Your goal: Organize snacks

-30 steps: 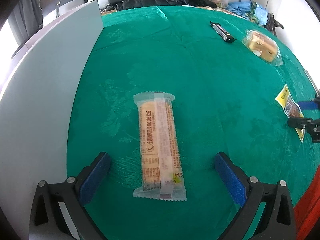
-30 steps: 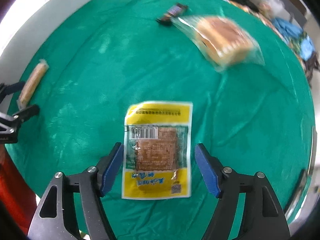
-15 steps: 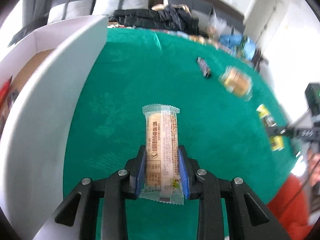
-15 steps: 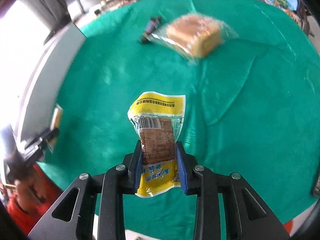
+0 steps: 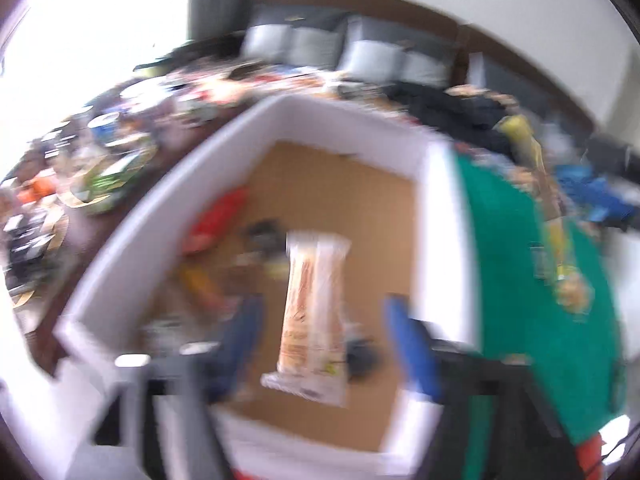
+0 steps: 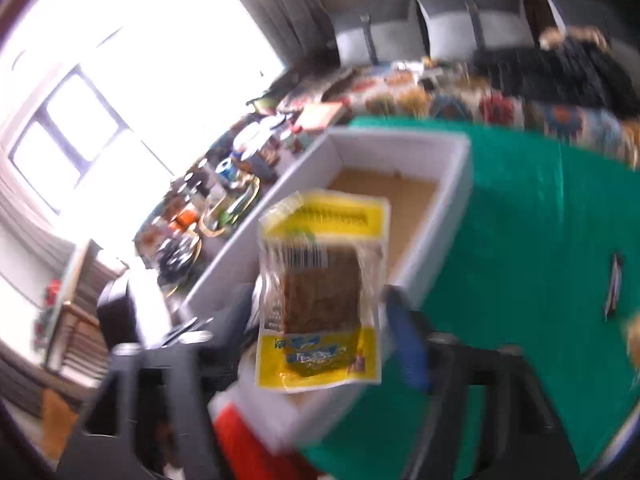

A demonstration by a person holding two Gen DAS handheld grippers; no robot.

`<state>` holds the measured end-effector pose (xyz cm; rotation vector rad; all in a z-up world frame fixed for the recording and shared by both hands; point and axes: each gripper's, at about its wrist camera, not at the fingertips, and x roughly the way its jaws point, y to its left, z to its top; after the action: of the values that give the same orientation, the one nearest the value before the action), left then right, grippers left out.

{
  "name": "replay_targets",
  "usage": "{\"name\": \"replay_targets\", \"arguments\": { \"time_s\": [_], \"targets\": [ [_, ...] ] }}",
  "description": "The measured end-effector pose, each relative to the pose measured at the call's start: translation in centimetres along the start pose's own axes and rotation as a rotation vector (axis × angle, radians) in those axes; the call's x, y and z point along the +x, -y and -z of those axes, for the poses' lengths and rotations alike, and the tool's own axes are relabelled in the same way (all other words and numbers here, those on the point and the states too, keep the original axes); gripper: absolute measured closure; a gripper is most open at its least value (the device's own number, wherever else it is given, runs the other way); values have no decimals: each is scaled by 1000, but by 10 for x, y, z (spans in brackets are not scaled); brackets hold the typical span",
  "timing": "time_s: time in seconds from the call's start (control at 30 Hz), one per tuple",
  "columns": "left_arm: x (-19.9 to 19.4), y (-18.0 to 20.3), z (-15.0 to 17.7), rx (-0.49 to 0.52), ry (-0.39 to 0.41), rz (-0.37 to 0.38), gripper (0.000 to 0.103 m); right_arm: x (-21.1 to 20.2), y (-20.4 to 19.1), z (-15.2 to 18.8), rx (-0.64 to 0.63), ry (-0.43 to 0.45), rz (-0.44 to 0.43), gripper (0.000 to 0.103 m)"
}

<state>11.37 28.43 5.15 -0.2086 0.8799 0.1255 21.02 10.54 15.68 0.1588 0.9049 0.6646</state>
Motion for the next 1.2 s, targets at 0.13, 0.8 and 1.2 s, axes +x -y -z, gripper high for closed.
{"name": "replay_targets", "arguments": {
  "time_s": [0.13,0.8,1.2],
  "targets": [
    [-7,-33,20,-50,16,-52,18,2,-3,-6,-34,75,97,27],
    [82,270,121,281,-154,330,1,-125,308,284,83,18,764,27],
    [132,318,133,399,-85,144,0,-130,318,281,166,59,733,23]
  ]
}}
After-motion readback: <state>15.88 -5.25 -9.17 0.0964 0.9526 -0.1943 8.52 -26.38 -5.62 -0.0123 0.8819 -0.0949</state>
